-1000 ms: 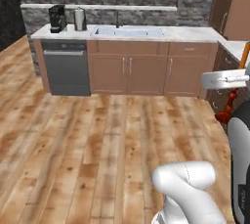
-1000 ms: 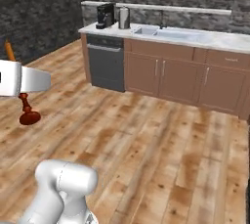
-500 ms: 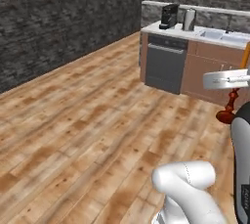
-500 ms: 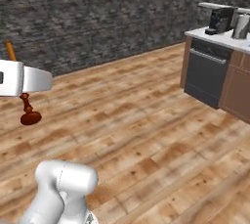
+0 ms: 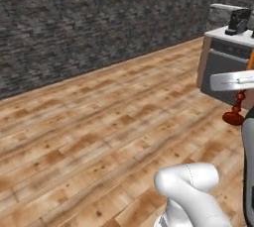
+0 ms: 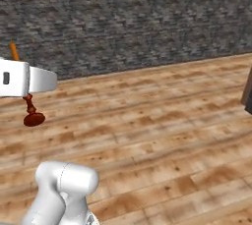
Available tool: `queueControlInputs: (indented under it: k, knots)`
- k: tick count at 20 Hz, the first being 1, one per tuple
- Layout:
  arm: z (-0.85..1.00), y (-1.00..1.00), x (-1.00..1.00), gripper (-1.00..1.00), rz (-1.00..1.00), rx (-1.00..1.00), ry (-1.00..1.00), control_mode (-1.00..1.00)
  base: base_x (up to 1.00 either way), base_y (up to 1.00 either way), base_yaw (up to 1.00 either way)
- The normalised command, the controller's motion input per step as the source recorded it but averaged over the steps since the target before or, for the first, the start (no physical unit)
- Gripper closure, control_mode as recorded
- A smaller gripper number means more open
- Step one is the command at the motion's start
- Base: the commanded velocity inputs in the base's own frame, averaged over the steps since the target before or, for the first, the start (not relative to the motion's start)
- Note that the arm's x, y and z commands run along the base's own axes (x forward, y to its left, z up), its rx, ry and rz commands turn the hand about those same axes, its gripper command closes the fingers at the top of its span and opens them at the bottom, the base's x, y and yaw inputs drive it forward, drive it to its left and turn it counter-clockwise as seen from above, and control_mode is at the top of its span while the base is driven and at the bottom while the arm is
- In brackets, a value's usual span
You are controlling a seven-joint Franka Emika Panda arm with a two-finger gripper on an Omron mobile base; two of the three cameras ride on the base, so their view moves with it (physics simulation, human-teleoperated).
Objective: Get the candle and the beer from the cabinet and move them to the dining counter.
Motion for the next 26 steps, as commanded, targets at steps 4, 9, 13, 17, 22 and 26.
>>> queueControlInputs:
  k: [4, 9, 13, 17, 22, 26]
  knots:
    - [0.00, 0.00, 0.00, 1.00, 0.00, 0.00, 0.00, 1.00, 0.56, 0.00, 0.41]
    - [0.00, 0.00, 0.00, 1.00, 0.00, 0.00, 0.00, 1.00, 0.94, 0.00, 0.10]
    - [0.00, 0.00, 0.00, 1.00, 0.00, 0.00, 0.00, 1.00, 1.00, 0.00, -0.02]
    - [0.00, 0.00, 0.00, 1.00, 0.00, 0.00, 0.00, 1.00, 1.00, 0.00, -0.02]
    - [0.00, 0.00, 0.00, 1.00, 0.00, 0.00, 0.00, 1.00, 1.00, 0.00, -0.03]
    - [0.00, 0.00, 0.00, 1.00, 0.00, 0.00, 0.00, 1.00, 1.00, 0.00, -0.05]
